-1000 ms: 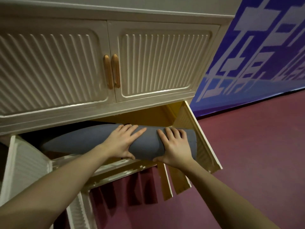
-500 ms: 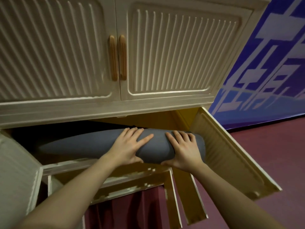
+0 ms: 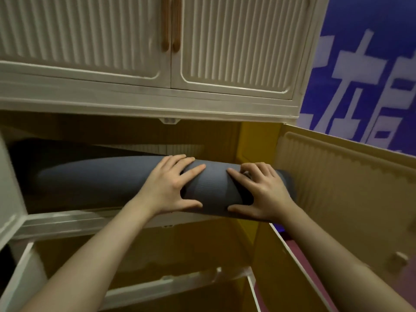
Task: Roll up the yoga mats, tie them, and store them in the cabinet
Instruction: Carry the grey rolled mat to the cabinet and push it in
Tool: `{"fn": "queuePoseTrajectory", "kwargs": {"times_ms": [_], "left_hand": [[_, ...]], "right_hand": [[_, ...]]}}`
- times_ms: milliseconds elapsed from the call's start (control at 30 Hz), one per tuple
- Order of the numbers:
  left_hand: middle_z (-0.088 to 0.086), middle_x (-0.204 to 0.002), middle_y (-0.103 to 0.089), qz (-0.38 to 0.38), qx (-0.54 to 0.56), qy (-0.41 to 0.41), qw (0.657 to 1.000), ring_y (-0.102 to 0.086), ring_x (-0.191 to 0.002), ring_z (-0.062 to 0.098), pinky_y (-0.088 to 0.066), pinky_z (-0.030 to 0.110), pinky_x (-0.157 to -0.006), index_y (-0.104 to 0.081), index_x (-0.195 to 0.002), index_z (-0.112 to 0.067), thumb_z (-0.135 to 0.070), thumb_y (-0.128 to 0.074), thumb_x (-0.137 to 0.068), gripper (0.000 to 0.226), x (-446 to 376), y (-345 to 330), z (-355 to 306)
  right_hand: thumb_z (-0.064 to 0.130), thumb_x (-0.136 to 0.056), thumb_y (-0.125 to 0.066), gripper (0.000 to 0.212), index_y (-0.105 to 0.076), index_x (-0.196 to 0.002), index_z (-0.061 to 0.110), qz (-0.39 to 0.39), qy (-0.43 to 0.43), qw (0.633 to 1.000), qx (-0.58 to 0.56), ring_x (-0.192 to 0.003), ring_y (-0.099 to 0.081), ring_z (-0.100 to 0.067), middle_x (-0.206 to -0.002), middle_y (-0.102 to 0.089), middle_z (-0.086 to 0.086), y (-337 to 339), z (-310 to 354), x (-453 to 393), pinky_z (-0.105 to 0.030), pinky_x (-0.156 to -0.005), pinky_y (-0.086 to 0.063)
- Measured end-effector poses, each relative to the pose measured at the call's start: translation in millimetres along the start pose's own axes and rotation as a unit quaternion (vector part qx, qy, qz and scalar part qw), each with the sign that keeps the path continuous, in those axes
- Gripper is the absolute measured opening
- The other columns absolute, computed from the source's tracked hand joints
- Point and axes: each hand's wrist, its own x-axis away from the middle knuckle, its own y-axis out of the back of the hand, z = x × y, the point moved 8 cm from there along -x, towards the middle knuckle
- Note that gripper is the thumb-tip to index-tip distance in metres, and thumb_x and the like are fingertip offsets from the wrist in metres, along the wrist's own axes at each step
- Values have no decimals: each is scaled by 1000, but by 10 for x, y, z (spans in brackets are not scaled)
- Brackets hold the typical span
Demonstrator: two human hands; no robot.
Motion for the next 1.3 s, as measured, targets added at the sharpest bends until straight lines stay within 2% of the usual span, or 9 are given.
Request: {"fn": "queuePoseTrajectory", "kwargs": {"times_ms": [167, 300, 400, 600, 1033, 1100, 1200, 1233, 1300], "left_hand": [[19, -150, -30, 0, -56, 88, 995, -28, -139, 35, -14, 48, -114, -12, -150, -25, -82, -48, -67, 107, 257, 15, 167], [11, -156, -19, 60, -118, 111, 985, -13, -144, 36, -9, 62, -113, 5, -150, -30, -83, -58, -58, 124, 442, -34, 312], [13, -157, -15, 88, -131, 130, 979, -11, -144, 38, -9, 65, -111, 12, -148, -35, -84, -60, -55, 127, 450, -67, 354], [22, -133, -50, 38, -156, 99, 982, -51, -118, 40, -39, 63, -95, -22, -148, -22, -77, -66, -57, 115, 330, -16, 396], [19, -112, -63, 53, -144, 166, 974, -62, -97, 37, -50, 57, -81, -43, -137, -22, -69, -78, -50, 104, 225, -404, 510], [21, -124, -58, 80, -136, 190, 969, -57, -109, 40, -44, 60, -92, -45, -140, -24, -70, -76, -53, 103, 215, -466, 498], [13, -151, -30, 144, -129, 225, 955, -29, -137, 34, -16, 52, -114, -16, -150, -35, -76, -57, -70, 98, 188, -529, 527], [11, -154, -23, 164, -115, 232, 952, -23, -140, 32, -11, 50, -115, -10, -150, -37, -77, -50, -74, 95, 182, -548, 551], [9, -157, -16, 191, -78, 240, 949, -16, -143, 31, -7, 48, -116, -4, -150, -39, -77, -35, -81, 84, 178, -560, 589]], "right_hand": [[58, -87, -52, 67, -51, -138, 14, -101, -50, 992, 50, -125, -47, -33, -136, -54, -13, -57, 160, 230, -48, -103, -36], [74, -72, -54, 99, -29, -149, 17, -50, -154, 984, 72, -142, -20, -38, -152, -31, -18, -297, 311, 239, -54, -114, -6], [75, -57, -68, 120, -22, -150, 15, -24, -182, 979, 85, -140, -14, -44, -151, -25, -22, -425, 302, 145, -59, -111, 1], [64, -61, -73, 102, -38, -142, 12, -82, -126, 985, 79, -131, -37, -44, -140, -45, -22, -413, 139, 3, -61, -108, -15], [60, -52, -83, 106, -40, -140, 19, -36, -126, 991, 18, -128, -33, -34, -139, -46, -13, -956, -241, -198, -48, -103, -19], [65, -50, -81, 107, -40, -139, 23, -15, -148, 989, 23, -123, -35, -34, -138, -40, -10, -1015, -279, -177, -47, -98, -22], [70, -54, -76, 102, -40, -139, 25, 17, -178, 984, 25, -120, -39, -37, -134, -45, -12, -1151, -314, -141, -53, -97, -33], [73, -62, -68, 97, -39, -140, 24, 33, -181, 983, 23, -122, -40, -39, -135, -47, -13, -1196, -316, -129, -56, -98, -34], [79, -81, -30, 85, -27, -148, 27, 63, -184, 981, 15, -135, -30, -39, -147, -38, -13, -1220, -280, -103, -55, -110, -15]]}}
